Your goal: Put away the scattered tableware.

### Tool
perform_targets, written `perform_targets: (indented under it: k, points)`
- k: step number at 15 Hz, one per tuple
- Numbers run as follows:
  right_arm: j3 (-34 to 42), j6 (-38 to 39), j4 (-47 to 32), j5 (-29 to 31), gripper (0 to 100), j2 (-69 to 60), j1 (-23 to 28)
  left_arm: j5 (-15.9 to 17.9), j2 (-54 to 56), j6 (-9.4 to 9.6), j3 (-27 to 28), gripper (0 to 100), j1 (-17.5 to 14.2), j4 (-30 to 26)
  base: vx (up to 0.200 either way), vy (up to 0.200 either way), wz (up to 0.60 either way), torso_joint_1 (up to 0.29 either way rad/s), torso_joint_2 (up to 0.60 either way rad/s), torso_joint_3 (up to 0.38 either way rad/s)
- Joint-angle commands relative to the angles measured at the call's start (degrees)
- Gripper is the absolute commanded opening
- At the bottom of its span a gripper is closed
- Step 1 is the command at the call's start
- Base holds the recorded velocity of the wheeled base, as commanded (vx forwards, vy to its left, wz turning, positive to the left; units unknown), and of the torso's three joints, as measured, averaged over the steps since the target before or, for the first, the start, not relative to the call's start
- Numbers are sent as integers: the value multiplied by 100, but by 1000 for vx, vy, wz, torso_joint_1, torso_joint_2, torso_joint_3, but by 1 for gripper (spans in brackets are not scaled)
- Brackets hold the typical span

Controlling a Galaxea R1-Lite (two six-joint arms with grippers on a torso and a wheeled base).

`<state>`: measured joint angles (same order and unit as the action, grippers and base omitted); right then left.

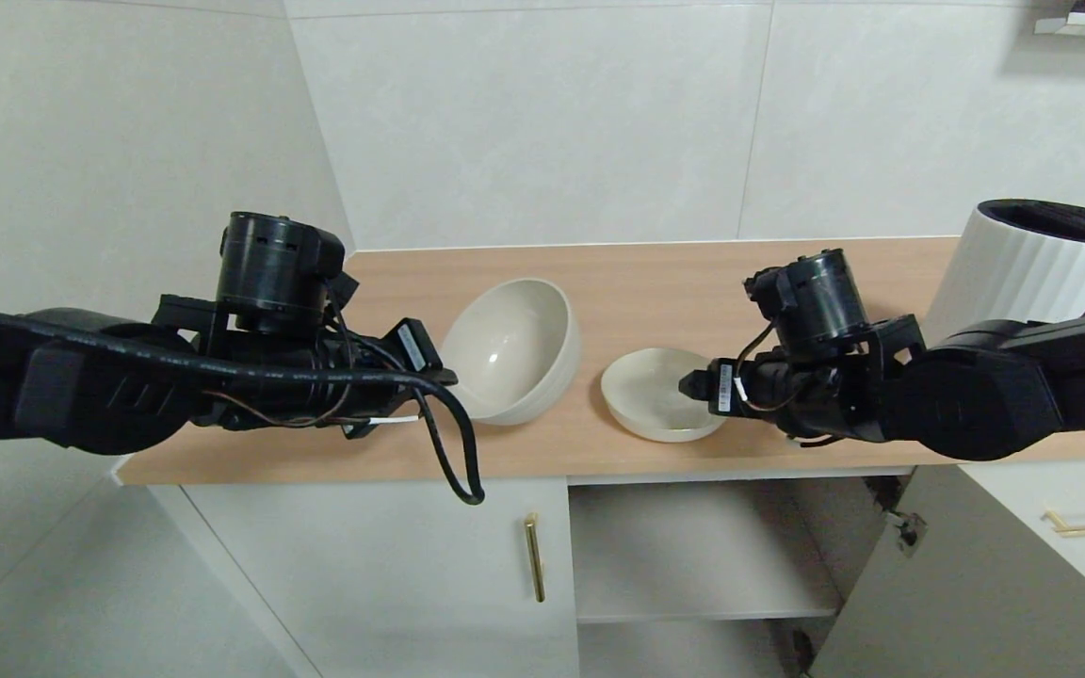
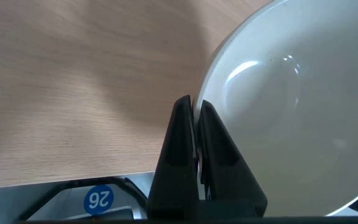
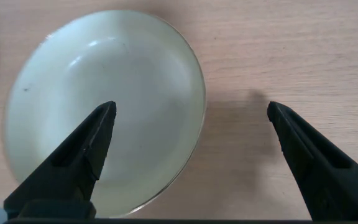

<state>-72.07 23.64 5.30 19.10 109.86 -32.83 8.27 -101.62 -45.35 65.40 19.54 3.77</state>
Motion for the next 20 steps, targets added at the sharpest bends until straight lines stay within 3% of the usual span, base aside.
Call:
perform_targets:
  k: [1, 2, 3, 12, 17, 19, 20]
  points:
    - [0, 1, -3, 6, 100, 70, -4, 0, 11, -9, -1, 0, -3, 1, 0, 0, 0, 0, 0, 0]
    - [0, 1, -3, 6, 100, 70, -4, 0, 11, 0, -1, 0, -3, 1, 0, 0, 0, 0, 0, 0]
    - [0, 1, -3, 6, 0, 79, -4, 0, 11, 0, -1, 0, -3, 1, 0, 0, 0, 0, 0, 0]
    - [-9, 27, 6, 6, 0, 18, -4, 0, 19, 0, -1, 0, -3, -8, 0, 0, 0, 0, 0, 0]
    - [246, 71, -196, -65, 0, -703, -74, -18, 424, 26, -212, 0, -3, -43, 0, 0, 0, 0, 0, 0]
    - [448, 132, -478, -152, 0, -1142, -189, -18, 846, 167, -555, 0, -3, -43, 0, 0, 0, 0, 0, 0]
    - [650, 141, -671, -495, 0, -1591, -259, -18, 1250, 510, -933, 0, -3, -51, 0, 0, 0, 0, 0, 0]
